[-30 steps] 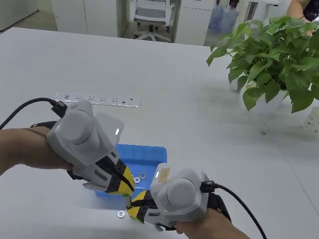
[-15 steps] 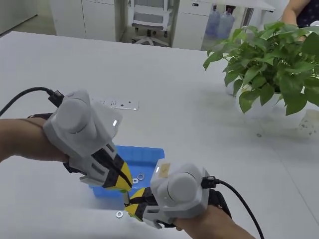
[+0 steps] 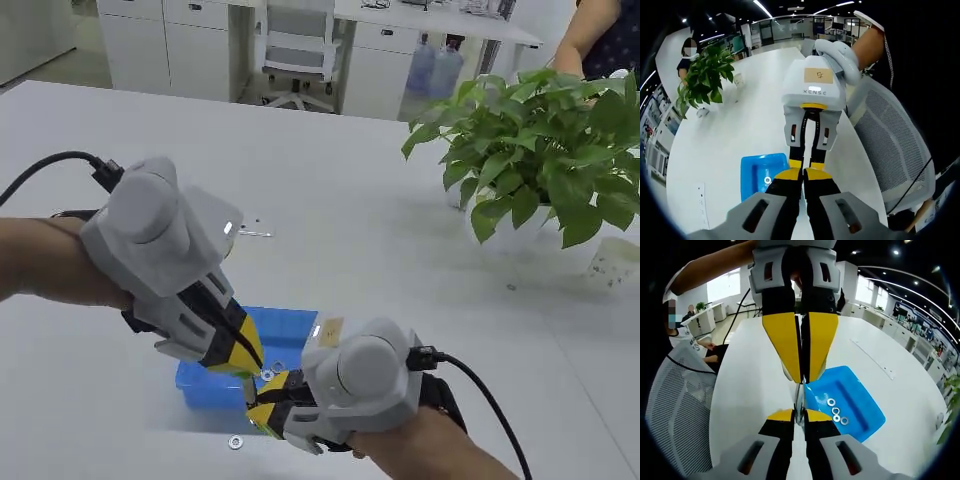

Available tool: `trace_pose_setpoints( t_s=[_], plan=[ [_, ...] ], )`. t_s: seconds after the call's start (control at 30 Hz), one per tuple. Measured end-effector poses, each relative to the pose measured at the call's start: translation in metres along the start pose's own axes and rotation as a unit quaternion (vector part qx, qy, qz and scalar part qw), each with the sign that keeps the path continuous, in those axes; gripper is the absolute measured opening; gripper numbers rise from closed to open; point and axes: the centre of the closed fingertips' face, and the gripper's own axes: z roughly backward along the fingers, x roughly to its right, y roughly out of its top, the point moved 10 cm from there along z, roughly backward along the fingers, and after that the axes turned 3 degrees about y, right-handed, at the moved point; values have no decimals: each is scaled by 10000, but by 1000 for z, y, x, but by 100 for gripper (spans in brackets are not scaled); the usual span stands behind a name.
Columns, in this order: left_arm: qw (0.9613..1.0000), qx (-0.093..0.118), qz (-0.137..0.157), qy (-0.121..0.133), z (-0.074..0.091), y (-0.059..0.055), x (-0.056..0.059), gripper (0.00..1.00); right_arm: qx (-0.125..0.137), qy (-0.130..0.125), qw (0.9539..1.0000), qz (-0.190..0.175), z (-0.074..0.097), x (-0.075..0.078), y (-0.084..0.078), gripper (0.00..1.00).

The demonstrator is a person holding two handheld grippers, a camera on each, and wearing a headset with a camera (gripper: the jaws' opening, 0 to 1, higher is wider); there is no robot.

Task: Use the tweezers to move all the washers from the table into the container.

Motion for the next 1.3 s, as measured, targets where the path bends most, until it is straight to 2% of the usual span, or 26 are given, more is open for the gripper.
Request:
trace_pose_setpoints(
  t_s=[0.3,0.6,0.9,1.3],
  plan=[
    [9999,20,-67,82,12,9,-4,5,-23,3,10000,76,7,7,14,8],
    [9997,41,-89,202,22,9,-12,5,-8,-34,9999,168,7,18,24,8],
    [9993,86,-45,357,28,3,-25,5,5,-57,9997,230,1,33,31,8],
    [9986,81,-29,523,25,-12,-41,5,89,-93,9996,250,-14,51,29,8]
  ],
)
